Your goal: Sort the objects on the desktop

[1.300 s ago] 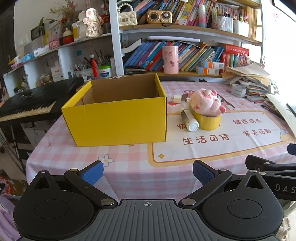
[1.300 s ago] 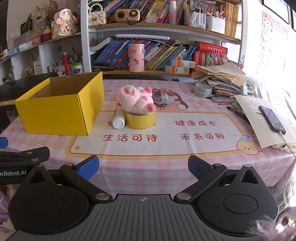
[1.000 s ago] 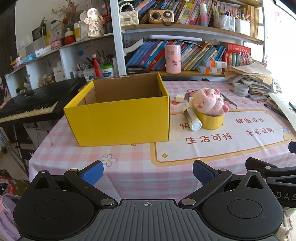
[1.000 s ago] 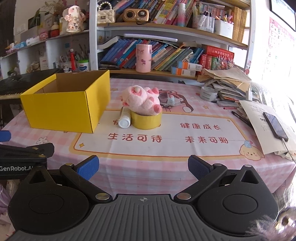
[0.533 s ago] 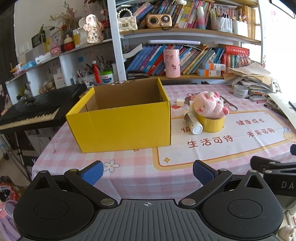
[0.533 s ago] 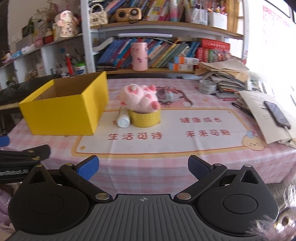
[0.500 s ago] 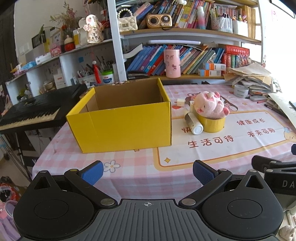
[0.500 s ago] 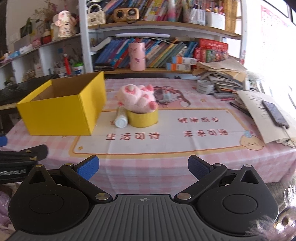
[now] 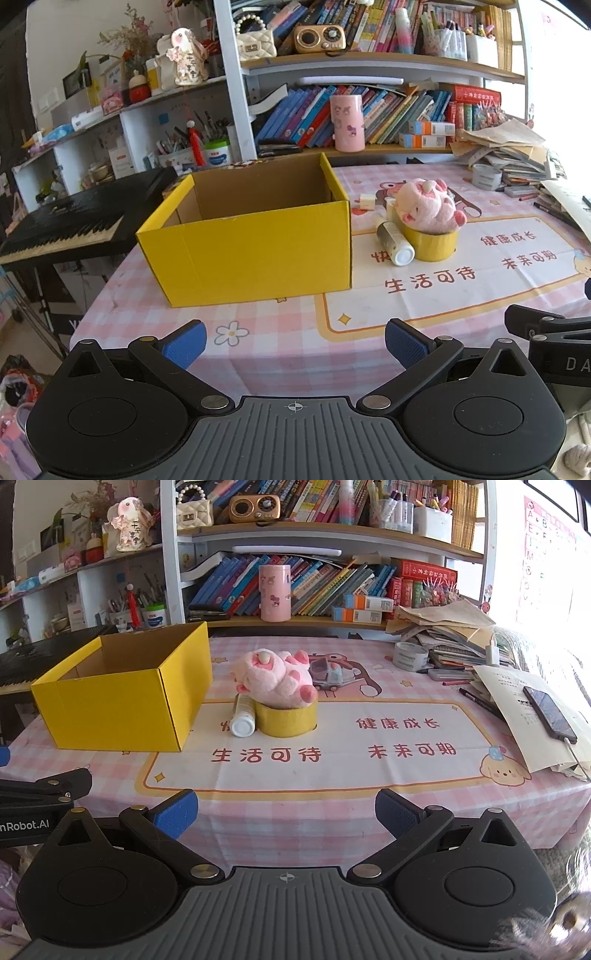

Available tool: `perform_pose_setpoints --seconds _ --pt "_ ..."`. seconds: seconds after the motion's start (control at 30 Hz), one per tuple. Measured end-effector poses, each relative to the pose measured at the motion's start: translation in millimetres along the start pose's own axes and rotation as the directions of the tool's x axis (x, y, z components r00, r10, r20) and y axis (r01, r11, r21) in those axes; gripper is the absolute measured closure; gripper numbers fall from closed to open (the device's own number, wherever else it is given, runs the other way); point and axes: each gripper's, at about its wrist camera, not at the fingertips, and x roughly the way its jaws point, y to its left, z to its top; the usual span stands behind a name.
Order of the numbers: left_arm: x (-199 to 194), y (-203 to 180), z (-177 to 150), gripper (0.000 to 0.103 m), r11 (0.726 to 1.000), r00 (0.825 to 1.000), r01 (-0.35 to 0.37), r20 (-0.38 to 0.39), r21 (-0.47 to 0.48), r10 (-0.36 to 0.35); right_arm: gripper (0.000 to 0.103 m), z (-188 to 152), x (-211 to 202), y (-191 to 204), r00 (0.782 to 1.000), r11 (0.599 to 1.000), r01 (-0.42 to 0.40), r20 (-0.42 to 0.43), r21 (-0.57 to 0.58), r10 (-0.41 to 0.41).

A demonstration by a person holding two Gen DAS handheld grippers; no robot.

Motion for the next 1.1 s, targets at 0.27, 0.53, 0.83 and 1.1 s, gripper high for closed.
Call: perform_pose_setpoints --seconds 0.27,0.53,0.83,1.1 --pt "3 7 -1 0.0 1.0 1.0 0.005 -0.012 -0.018 -0.005 0.0 3 2 4 1.0 1.0 0.002 -0.011 -0.011 -0.002" --pt "3 9 -2 0.0 1.0 1.0 0.011 -0.013 -0.01 -0.011 0.0 2 4 9 1.0 1.0 0.001 -0.023 -0.016 -0.001" --pt "9 6 -4 0.0 1.0 0.999 0.002 -0.048 0.012 -0.002 0.0 -2 11 8 0.998 1.0 -0.005 -0.058 -0.001 0.005" --pt "9 8 -1 0.0 1.0 0.999 -0.025 -0.042 -0.014 0.024 0.0 7 19 11 0.998 0.999 -0.029 -0.058 -0.035 0.027"
